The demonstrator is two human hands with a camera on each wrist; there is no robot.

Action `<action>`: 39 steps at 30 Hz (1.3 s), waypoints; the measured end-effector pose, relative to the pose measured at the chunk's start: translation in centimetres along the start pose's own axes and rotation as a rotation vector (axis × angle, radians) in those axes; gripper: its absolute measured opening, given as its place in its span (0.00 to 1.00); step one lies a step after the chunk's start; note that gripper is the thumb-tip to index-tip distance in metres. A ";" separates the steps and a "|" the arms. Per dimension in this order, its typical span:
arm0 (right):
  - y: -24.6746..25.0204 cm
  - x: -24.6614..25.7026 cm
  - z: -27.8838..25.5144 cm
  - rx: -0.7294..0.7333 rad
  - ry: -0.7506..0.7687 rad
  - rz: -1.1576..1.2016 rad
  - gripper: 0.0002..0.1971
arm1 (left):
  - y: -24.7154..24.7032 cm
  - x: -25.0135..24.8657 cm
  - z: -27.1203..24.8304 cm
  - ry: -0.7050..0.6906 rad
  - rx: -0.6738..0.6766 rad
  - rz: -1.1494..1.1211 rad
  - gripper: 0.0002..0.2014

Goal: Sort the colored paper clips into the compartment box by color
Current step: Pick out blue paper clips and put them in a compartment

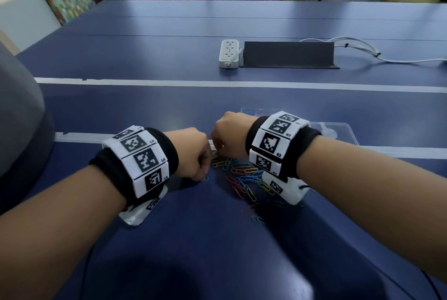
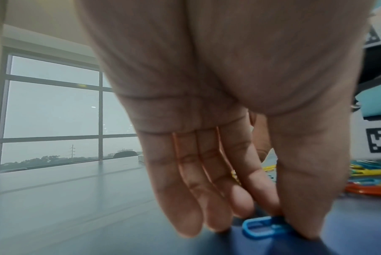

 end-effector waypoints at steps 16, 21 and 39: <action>1.7 -3.8 -2.9 -0.062 -0.093 0.305 0.15 | 1.8 -2.7 -0.4 -0.081 -0.134 -0.170 0.11; 0.2 -8.2 -5.6 -0.104 -0.324 0.822 0.07 | 1.4 -4.5 0.9 -0.111 -0.138 -0.155 0.04; -1.2 -5.3 -7.6 -0.003 -0.131 0.253 0.06 | 0.6 -7.0 1.6 -0.207 -0.092 -0.066 0.02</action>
Point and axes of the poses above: each hand's wrist, its own z-axis towards the middle knuckle, its own y-axis out of the back of the hand, x = y × z, the point moved 9 cm from there along z, towards the middle knuckle, and after that the axes turned 5 degrees about z, right-handed, at the moved point
